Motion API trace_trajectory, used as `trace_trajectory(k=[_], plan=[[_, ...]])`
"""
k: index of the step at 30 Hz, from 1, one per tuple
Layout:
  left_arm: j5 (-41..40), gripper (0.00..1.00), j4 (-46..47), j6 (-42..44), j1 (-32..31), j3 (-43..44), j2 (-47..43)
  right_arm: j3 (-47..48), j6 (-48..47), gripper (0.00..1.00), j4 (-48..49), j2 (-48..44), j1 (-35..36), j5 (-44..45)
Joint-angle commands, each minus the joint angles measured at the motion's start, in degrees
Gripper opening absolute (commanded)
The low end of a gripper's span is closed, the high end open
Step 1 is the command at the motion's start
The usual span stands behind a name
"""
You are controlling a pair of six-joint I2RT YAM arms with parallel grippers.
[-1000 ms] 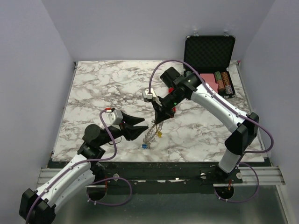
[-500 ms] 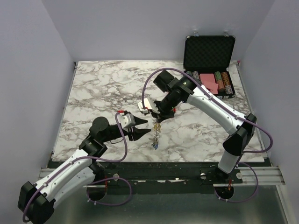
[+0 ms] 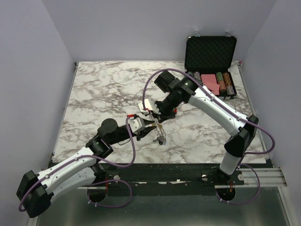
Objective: Put the keys on the keyring
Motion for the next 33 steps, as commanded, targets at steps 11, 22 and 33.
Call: trace_trajectory(k=[11, 22, 33], plan=[[-3.7, 0.28, 3.9, 2.5, -0.6, 1.2, 3.7, 2.0, 0.5, 0.0, -4.8, -0.6, 0.6, -2.2], [-2.1, 0.18, 2.3, 2.8, -0.9, 2.6, 5.3, 2.3, 1.0, 0.0, -4.7, -0.5, 0.6, -3.9], [-3.7, 0.0, 4.3, 0.0, -0.8, -0.1, 2.1, 0.1, 5.8, 0.23, -1.6, -1.9, -0.6, -7.7]])
